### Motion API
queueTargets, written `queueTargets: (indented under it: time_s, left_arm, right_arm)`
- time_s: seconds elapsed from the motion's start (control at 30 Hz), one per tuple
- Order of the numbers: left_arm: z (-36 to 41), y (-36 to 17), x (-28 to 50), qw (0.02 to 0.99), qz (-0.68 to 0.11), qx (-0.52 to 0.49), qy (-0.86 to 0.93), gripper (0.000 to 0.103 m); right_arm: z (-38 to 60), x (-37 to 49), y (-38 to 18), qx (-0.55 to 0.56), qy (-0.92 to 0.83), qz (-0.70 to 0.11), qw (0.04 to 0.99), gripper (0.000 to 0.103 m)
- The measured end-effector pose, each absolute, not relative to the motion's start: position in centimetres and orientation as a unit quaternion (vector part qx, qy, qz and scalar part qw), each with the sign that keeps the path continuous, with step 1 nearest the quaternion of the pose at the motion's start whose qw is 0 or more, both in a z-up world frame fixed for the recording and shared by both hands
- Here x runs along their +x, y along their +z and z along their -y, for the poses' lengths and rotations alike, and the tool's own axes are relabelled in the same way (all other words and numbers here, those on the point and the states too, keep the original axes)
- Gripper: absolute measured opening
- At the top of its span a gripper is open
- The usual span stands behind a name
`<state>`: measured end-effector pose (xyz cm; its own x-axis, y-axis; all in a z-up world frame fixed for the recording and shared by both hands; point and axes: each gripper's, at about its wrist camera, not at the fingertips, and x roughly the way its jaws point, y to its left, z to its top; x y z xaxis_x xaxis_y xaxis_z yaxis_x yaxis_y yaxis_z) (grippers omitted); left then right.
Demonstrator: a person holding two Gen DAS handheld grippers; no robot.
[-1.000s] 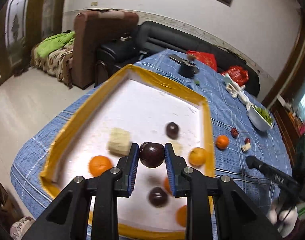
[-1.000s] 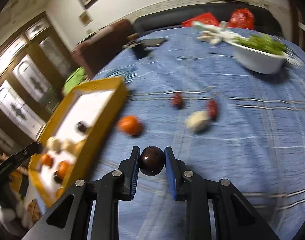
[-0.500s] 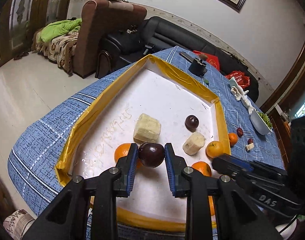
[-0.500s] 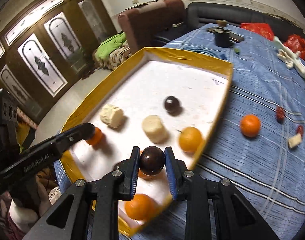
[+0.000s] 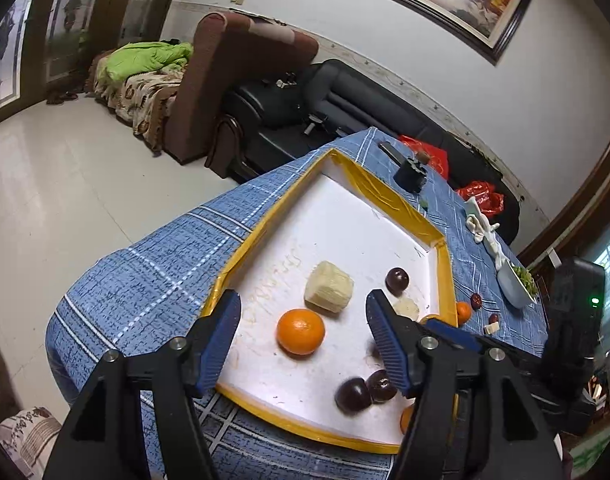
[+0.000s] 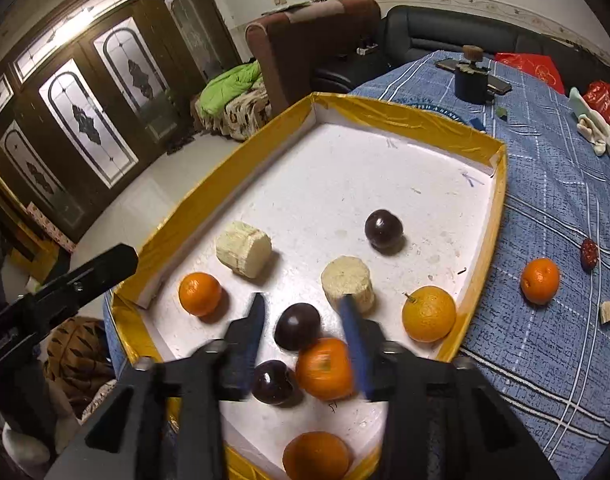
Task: Organize fruits
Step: 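Move both tools back to the table toward an orange and a white cube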
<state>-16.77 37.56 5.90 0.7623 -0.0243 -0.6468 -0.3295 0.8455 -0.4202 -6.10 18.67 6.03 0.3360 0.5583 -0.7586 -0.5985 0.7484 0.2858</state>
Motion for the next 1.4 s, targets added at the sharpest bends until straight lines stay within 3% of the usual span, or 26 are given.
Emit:
queueTargets:
  time_s: [0.27,0.47,0.83,1.4]
  left_arm:
    - [-35.2,6.6,-16.7,0.907,-0.341,-0.233,0.083,0.069]
    - [-31.4,7.4,-16.4,0.919,-0.346,-0.169,0.08,0.072]
    - [-25.9,8.0,-16.2,0.927,-0.357,-0.081,0.083,0.072]
    - [-20.7,7.7,-15.2,0.924,-0.377,-0.025,0.061,0.074]
  right_arm:
    - [-14.8,-7.1,7.0,0.034,0.339,-0.444,0.829,0.055]
    - [-10.3,-7.9,6.2,0.088,0.304,-0.448,0.836,0.064]
    - [-4.0,-7.6,4.5,0.128,0.255,-0.461,0.84,0.065]
    - [2.1,-7.5,4.7,0.148,0.229,-0.447,0.852,0.066]
